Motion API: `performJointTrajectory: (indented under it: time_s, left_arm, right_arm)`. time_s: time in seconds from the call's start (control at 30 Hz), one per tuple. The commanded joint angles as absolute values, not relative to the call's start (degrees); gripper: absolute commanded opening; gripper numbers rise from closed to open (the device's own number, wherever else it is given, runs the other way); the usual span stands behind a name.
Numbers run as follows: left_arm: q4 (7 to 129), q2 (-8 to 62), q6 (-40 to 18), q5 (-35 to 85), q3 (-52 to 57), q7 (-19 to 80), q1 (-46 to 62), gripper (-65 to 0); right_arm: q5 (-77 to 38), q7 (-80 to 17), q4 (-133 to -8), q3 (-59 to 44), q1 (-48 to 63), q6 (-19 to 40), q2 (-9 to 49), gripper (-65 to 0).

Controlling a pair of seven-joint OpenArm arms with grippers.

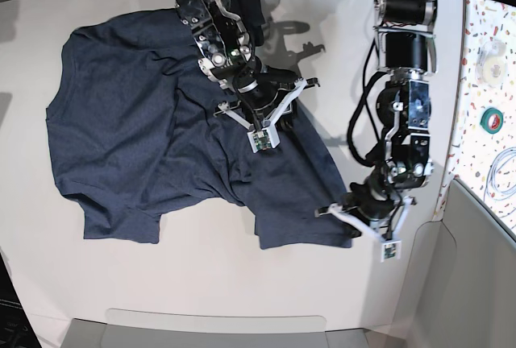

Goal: Layout the t-shirt on the table in an organized manner, then fold the t-shirt properly
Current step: 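Pull the hem corners apart, left gripper away from the right gripper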

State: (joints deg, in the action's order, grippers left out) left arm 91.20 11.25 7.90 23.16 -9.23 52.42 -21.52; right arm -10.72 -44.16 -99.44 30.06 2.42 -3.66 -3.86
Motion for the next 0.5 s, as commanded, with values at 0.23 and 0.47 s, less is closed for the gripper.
performJointTrajectory:
  time_s: [0.23, 0.47]
  left_arm:
    - [93.93, 13.85, 7.52, 23.6, -2.42, 50.68, -17.8, -65.0]
    - [96.31, 15.6, 7.43, 23.6, 6.99, 51.21, -11.91, -65.0]
  right_arm:
    - [-10.59, -42.95, -117.14, 20.44, 8.92, -3.47, -1.27, -60.3]
    - [-10.59, -42.77, -117.32, 8.13, 11.38, -3.47, -1.27, -60.3]
